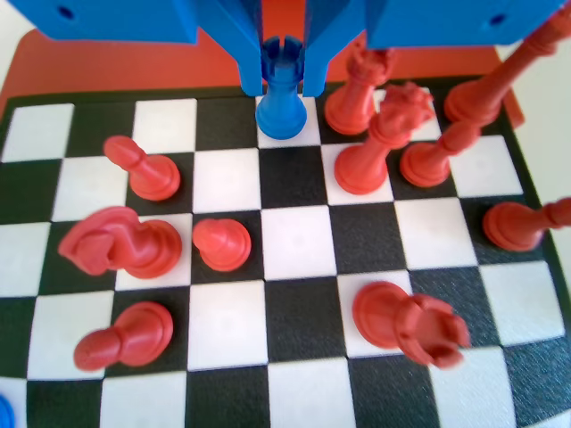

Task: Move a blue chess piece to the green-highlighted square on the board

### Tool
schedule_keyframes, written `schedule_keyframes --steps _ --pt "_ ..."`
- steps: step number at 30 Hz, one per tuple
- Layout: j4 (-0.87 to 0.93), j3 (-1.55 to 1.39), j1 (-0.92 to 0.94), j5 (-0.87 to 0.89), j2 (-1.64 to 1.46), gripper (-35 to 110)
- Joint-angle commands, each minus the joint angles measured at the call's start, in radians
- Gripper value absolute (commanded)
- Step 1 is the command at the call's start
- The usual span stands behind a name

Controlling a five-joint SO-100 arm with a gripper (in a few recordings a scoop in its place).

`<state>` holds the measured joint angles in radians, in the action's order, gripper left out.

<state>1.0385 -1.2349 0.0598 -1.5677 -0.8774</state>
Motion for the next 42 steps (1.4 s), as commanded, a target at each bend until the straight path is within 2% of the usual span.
schedule_keyframes --steps 1,36,42 --pt "-0.009 0.064 0.009 -0.012 -0.043 1" --pt "-0.06 -0.021 0.026 -0.043 -0.041 1" --pt "-0.063 -0.02 0.031 -0.037 -0.041 5"
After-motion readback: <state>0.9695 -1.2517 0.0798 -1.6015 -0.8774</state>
